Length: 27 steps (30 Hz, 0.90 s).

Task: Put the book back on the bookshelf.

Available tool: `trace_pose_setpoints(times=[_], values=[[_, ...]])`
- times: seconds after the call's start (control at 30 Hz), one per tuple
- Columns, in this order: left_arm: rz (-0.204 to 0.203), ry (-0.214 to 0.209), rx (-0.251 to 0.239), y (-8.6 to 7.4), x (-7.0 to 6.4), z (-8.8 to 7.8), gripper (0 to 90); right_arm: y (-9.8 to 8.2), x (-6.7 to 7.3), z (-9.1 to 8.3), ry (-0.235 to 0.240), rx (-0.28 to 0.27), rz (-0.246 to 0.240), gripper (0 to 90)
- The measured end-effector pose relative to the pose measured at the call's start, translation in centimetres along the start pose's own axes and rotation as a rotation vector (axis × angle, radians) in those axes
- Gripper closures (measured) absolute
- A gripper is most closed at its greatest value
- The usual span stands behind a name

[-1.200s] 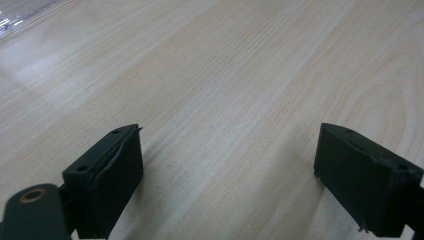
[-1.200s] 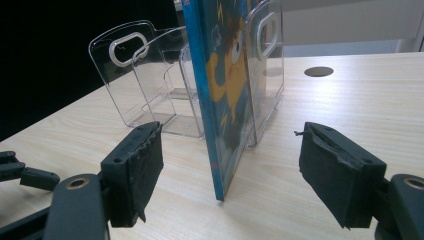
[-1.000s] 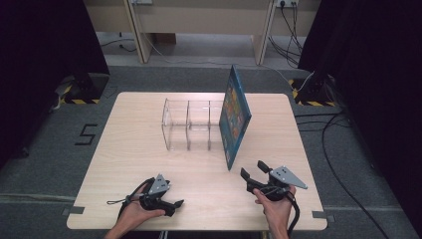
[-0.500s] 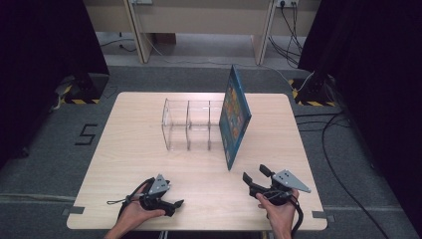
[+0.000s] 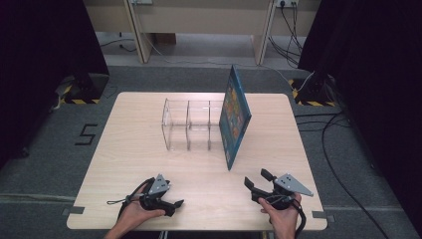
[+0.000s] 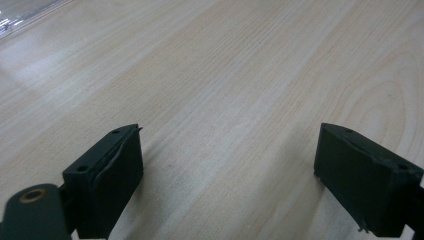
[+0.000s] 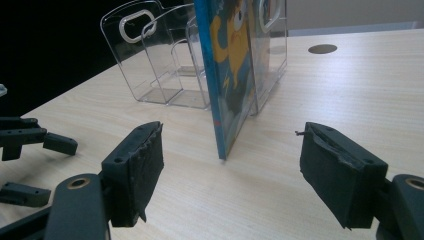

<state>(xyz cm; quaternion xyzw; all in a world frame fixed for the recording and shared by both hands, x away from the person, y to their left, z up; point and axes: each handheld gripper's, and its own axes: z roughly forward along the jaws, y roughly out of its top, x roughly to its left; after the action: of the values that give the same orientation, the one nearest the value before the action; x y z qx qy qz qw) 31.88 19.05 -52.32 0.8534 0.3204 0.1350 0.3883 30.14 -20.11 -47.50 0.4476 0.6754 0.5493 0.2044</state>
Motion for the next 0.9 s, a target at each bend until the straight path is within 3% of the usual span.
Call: trace_pose_setpoints(times=[0.9], values=[[0.003, -0.003, 0.002, 0.0, 0.0, 0.0, 10.7, -1.9, -0.4, -2.0, 0.016, 0.094, -0.009, 25.8]])
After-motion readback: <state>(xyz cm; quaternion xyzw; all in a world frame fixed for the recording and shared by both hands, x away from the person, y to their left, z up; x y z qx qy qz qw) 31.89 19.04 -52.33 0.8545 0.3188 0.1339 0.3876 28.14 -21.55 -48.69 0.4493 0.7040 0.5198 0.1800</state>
